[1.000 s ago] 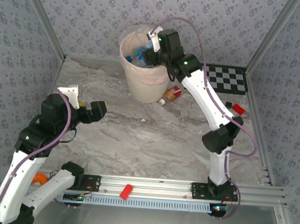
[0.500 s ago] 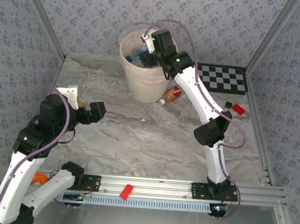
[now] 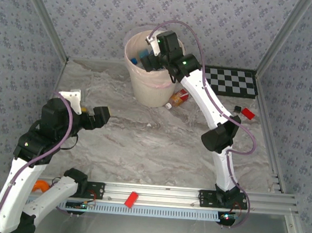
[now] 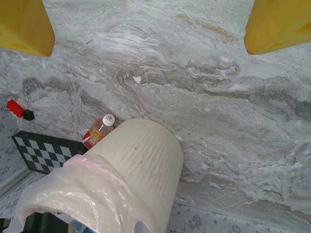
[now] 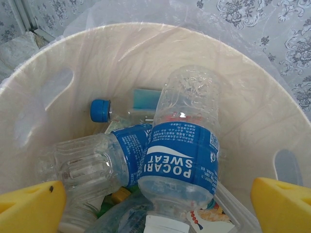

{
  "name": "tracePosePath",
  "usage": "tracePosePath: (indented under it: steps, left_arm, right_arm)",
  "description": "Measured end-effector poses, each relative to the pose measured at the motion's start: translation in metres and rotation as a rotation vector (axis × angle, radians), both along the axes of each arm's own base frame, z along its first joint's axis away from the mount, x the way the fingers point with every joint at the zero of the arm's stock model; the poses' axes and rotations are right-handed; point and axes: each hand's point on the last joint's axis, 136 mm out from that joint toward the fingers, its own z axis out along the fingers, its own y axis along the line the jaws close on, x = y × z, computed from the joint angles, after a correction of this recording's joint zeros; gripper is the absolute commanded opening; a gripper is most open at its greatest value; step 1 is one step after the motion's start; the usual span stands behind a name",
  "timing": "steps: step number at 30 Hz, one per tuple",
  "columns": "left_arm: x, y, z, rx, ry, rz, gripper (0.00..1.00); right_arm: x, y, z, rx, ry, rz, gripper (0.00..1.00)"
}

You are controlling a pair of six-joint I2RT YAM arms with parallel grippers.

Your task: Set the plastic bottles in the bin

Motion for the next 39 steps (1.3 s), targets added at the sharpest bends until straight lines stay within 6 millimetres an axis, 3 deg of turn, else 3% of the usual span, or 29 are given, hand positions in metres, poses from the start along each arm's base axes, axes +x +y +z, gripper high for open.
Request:
tracePosePath:
  steps: [13, 21, 26, 31, 35, 39]
  left_arm:
    - [-0.003, 0.002, 0.004, -0.003, -0.010, 0.002, 1.00]
    - [-0.003, 0.002, 0.004, -0.002, -0.010, 0.002, 1.00]
    - [-0.004, -0.004, 0.004, -0.018, -0.007, -0.024, 0.99]
    - [-0.001, -0.015, -0.001, -0.045, 0.010, -0.066, 0.99]
    - [0.004, -0.025, -0.009, -0.060, 0.040, -0.095, 0.99]
    - [0.006, -0.040, -0.015, -0.077, 0.059, -0.138, 1.00]
  right_arm:
    - [-0.003, -0.011, 0.015, 0.001, -0.035, -0.041, 0.99]
    - [-0.033, -0.035, 0.028, 0.066, -0.023, -0.082, 0.99]
    - [-0.063, -0.065, 0.036, 0.169, -0.023, -0.120, 1.00]
    - [-0.083, -0.115, 0.032, 0.306, -0.007, -0.201, 1.00]
    - [-0.097, -0.151, 0.015, 0.401, 0.019, -0.278, 1.00]
    - [-0.110, -0.171, -0.016, 0.468, 0.067, -0.333, 1.00]
